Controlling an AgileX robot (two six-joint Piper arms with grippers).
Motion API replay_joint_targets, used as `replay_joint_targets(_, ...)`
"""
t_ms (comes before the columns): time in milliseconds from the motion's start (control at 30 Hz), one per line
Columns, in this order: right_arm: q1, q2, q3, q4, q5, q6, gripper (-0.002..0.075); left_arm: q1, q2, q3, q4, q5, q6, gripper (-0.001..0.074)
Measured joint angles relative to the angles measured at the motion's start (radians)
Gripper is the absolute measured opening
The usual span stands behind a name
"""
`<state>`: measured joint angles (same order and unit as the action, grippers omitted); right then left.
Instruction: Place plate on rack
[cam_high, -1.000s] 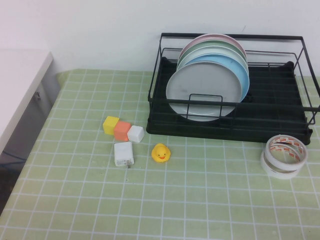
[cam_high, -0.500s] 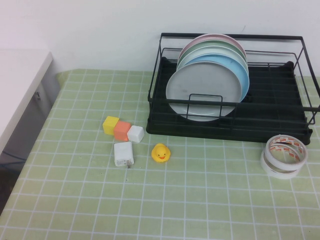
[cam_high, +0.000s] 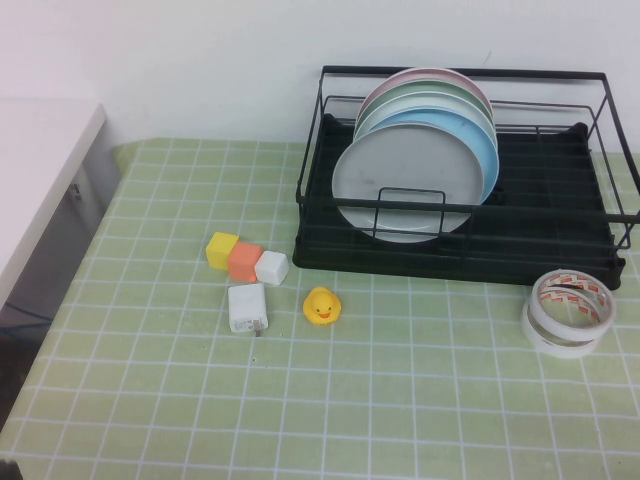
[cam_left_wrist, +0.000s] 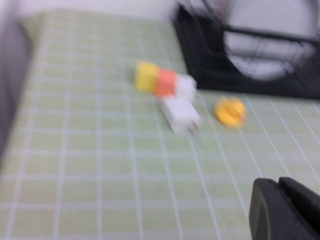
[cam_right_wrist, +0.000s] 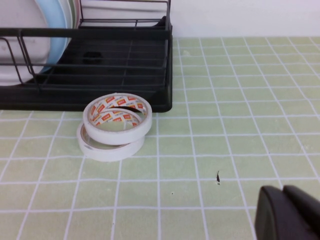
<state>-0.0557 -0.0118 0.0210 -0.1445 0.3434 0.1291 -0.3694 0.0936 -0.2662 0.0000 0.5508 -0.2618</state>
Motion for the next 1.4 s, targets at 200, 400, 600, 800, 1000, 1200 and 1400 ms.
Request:
replay_joint_targets(200, 0.0, 0.0, 0.0, 0.0, 0.002, 0.0, -0.0001, 0.212, 0.0, 0.206, -0.009, -0.408, -0.062, -0.0002)
replay_joint_targets(400, 0.0, 0.0, 0.0, 0.002, 0.004, 0.0, -0.0001, 0.336, -0.02, 0.286, 0.005, -0.518, -0.084, -0.0002)
replay_joint_targets(600, 0.0, 0.0, 0.0, 0.002, 0.004, 0.0, -0.0001, 0.338, -0.098, 0.286, 0.008, -0.349, -0.029, -0.0002)
replay_joint_targets(800, 0.0, 0.0, 0.0, 0.002, 0.004, 0.0, -0.0001, 0.334, -0.103, 0.284, 0.0, -0.242, -0.009, -0.0002)
replay_joint_targets(1000, 0.0, 0.0, 0.0, 0.002, 0.004, 0.0, -0.0001, 0.311, -0.103, 0.284, 0.0, -0.24, 0.013, -0.0002)
replay_joint_targets(1200, 0.0, 0.0, 0.0, 0.002, 0.004, 0.0, -0.0001, 0.309, -0.103, 0.284, 0.0, -0.24, 0.017, -0.0002)
replay_joint_targets(1400, 0.0, 0.0, 0.0, 0.002, 0.004, 0.001, -0.0001, 0.309, -0.103, 0.284, 0.0, -0.24, 0.019, -0.0002)
